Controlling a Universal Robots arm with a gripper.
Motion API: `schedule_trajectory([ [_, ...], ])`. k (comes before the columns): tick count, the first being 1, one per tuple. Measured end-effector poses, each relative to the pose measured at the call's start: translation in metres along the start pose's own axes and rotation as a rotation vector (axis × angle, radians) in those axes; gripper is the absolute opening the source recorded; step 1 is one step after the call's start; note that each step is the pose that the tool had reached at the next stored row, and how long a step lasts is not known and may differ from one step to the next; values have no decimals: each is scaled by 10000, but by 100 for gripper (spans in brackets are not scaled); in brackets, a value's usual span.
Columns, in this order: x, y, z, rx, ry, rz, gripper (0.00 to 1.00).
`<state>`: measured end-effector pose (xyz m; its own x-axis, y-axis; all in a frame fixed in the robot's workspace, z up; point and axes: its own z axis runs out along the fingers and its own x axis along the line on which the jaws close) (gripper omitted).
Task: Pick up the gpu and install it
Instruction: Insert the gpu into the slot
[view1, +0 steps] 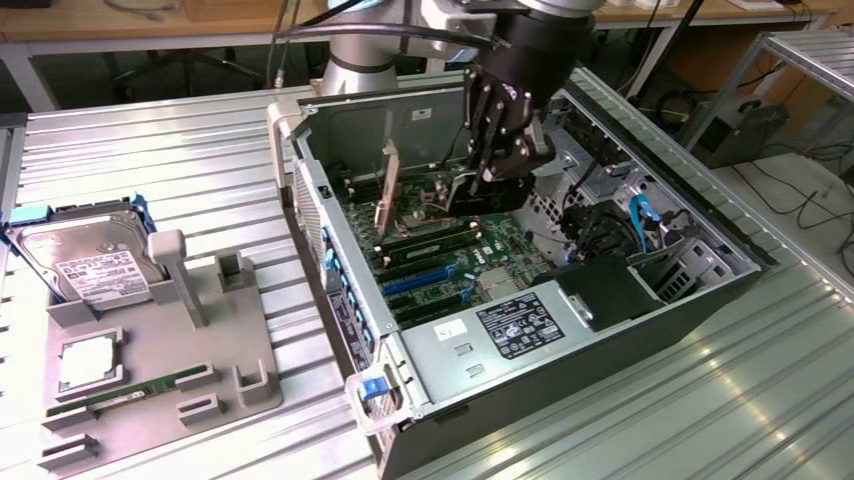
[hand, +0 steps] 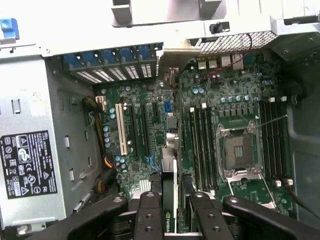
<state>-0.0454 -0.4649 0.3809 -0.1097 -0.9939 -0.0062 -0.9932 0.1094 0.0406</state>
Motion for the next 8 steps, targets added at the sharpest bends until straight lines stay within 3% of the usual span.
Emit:
schedule_trajectory([
  [5,7,88,120,14,4,-134,26],
  [8,-7,100,207,12,19,-460,26],
])
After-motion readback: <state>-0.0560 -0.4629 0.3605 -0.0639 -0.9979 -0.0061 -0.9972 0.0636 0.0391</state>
